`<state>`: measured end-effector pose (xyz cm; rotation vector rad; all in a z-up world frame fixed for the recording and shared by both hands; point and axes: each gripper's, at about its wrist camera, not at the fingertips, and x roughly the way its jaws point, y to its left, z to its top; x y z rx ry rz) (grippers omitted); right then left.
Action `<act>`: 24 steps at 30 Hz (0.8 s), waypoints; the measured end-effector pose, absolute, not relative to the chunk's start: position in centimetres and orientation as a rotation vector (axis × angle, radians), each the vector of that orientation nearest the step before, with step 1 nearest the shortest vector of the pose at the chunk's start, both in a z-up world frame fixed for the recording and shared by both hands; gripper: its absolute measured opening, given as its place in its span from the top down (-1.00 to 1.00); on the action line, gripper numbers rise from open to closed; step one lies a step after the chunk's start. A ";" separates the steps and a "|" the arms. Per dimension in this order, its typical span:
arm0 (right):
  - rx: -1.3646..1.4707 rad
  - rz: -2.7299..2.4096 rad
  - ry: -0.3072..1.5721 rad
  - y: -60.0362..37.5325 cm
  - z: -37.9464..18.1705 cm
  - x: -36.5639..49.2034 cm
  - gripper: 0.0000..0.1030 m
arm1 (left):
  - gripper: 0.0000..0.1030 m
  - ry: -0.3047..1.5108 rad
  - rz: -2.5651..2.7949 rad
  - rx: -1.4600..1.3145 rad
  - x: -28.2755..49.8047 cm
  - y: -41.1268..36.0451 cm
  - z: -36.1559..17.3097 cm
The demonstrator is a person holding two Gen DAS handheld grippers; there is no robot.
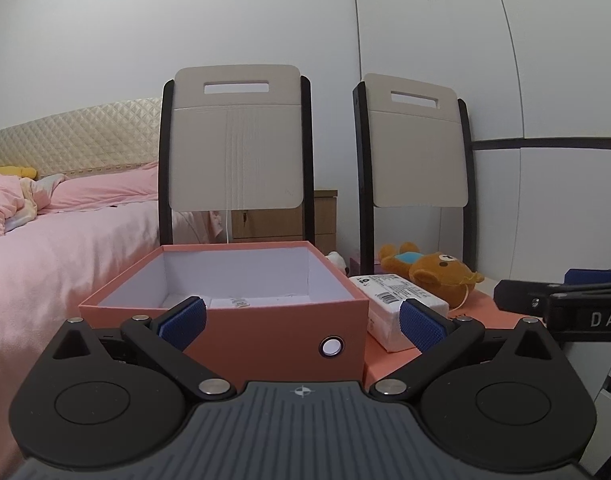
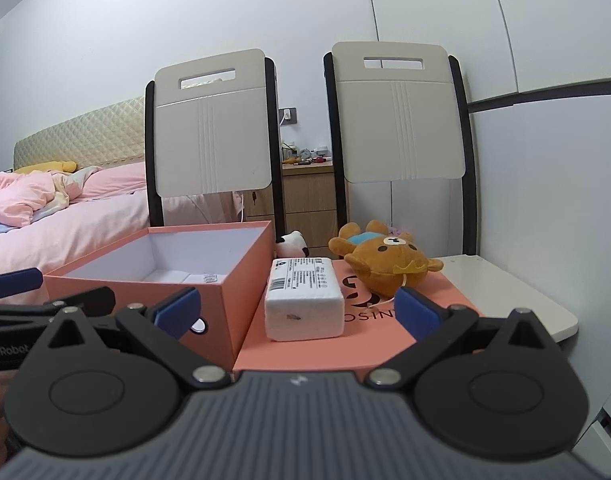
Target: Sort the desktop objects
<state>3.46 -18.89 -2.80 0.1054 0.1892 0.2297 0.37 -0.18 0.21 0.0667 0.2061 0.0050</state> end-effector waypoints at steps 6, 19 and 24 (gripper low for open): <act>0.073 0.232 0.194 -18.8 -3.2 3.5 -1.00 | -1.00 0.214 0.026 0.016 1.3 1.7 -0.1; 0.071 0.231 0.142 -17.9 -3.3 3.4 -1.00 | -1.00 0.201 0.055 -0.007 1.2 3.5 0.1; 0.066 0.233 0.137 -17.7 -3.3 3.8 -1.00 | -1.00 0.200 0.069 -0.009 1.4 4.0 0.0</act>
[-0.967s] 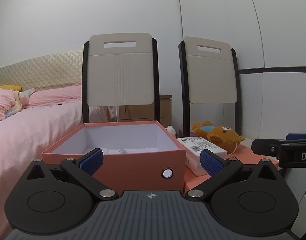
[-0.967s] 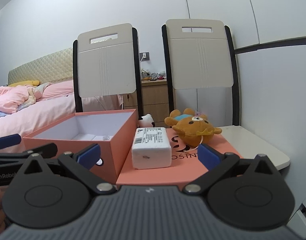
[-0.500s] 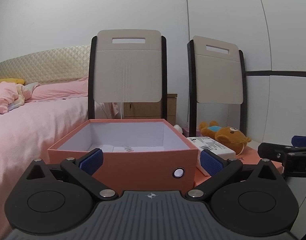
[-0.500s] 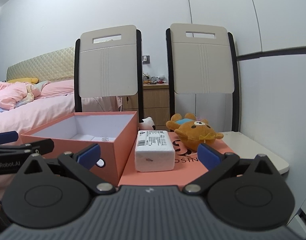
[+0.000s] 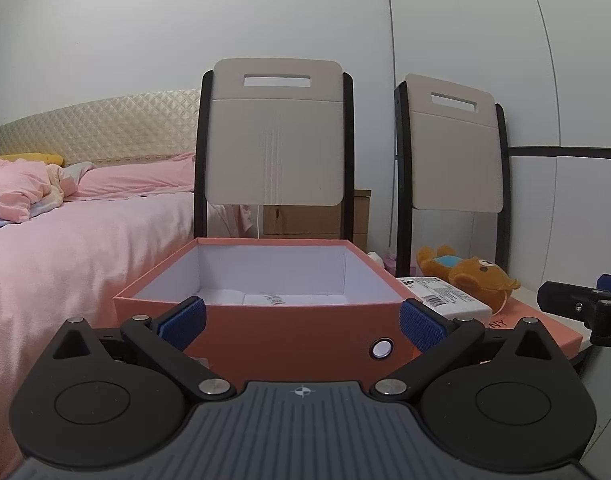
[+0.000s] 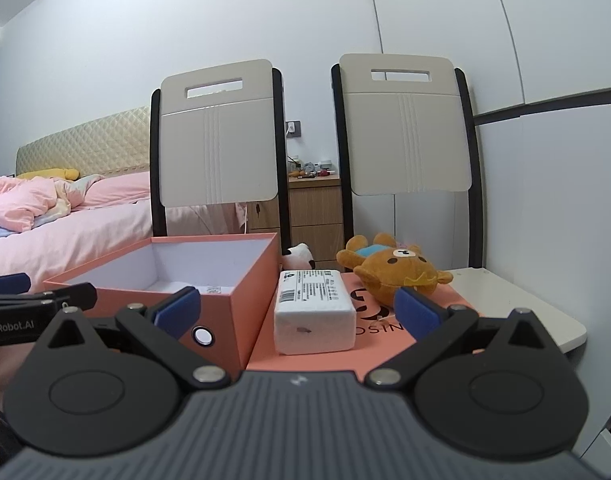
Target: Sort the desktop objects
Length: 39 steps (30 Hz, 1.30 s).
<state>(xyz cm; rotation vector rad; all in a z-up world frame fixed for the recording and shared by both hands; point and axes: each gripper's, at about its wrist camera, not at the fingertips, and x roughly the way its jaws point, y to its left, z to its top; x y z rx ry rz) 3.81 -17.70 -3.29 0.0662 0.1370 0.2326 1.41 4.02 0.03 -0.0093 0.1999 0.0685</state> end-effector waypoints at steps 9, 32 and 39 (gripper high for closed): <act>0.068 0.239 0.141 -17.3 -3.5 4.1 -1.00 | -1.00 0.200 0.078 -0.012 1.7 4.3 0.1; 0.071 0.214 0.137 -17.7 -3.8 4.3 -1.00 | -1.00 0.203 0.080 -0.014 1.5 4.3 -0.3; 0.075 0.207 0.135 -17.9 -3.7 4.2 -1.00 | -1.00 0.203 0.078 -0.013 1.2 4.4 -0.2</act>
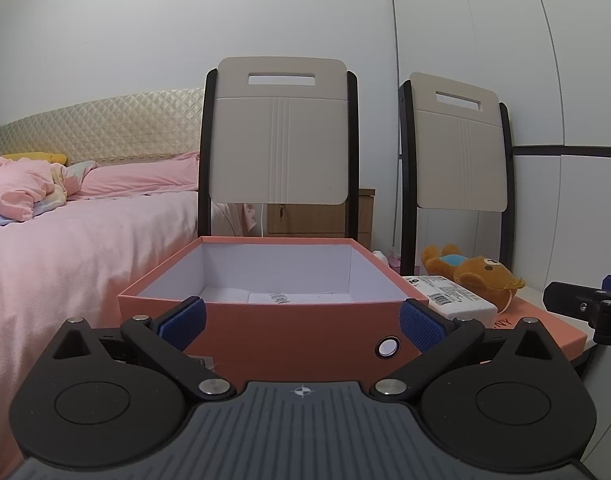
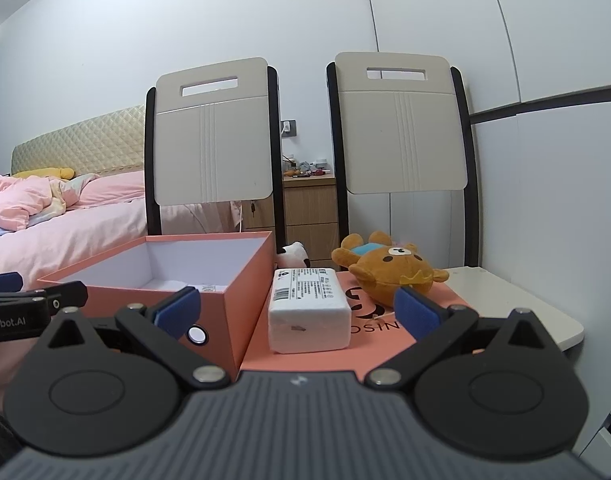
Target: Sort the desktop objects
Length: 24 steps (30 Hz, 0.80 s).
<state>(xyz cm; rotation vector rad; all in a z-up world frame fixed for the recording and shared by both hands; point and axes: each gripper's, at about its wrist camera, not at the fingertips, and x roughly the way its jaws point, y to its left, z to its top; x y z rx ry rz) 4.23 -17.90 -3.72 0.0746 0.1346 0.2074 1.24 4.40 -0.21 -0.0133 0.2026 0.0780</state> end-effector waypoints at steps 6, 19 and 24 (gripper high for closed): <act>0.078 0.208 0.133 -18.1 -3.7 4.1 -1.00 | -1.00 0.203 0.077 -0.004 1.2 4.2 -0.4; 0.091 0.219 0.124 -18.7 -3.3 2.5 -1.00 | -1.00 0.207 0.023 0.031 0.9 1.9 -2.0; 0.083 0.217 0.106 -19.5 -3.1 1.1 -1.00 | -1.00 0.160 -0.034 0.077 0.8 -0.3 -3.1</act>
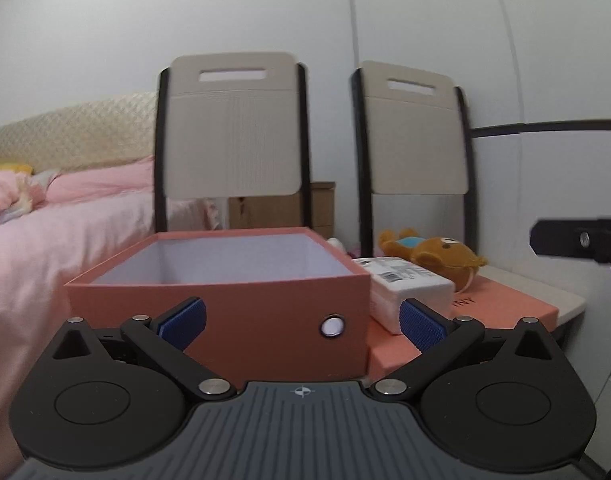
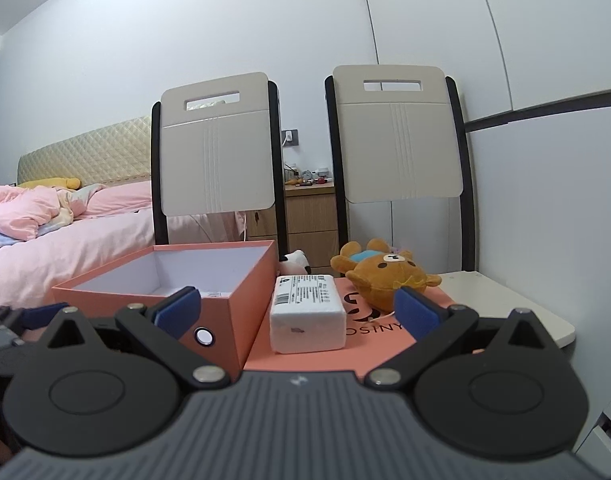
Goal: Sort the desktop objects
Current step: 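Move the left gripper to the white labelled package and grasp it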
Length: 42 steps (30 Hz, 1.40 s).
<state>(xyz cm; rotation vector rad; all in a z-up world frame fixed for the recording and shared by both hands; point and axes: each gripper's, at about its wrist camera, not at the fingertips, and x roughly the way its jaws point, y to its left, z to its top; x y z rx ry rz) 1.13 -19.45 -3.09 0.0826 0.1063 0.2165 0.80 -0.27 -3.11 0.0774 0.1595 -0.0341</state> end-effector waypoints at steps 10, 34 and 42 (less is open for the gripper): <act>0.141 0.187 0.080 -23.8 -3.5 -0.7 -1.00 | -1.00 0.049 -0.070 0.024 1.8 -5.5 -5.0; 0.147 0.150 0.140 -31.2 -5.5 -2.7 -1.00 | -1.00 0.200 0.114 0.029 16.6 -15.5 -8.4; 0.149 0.137 0.155 -31.3 -5.7 -2.6 -1.00 | -1.00 0.288 0.177 -0.056 19.7 -15.1 -9.1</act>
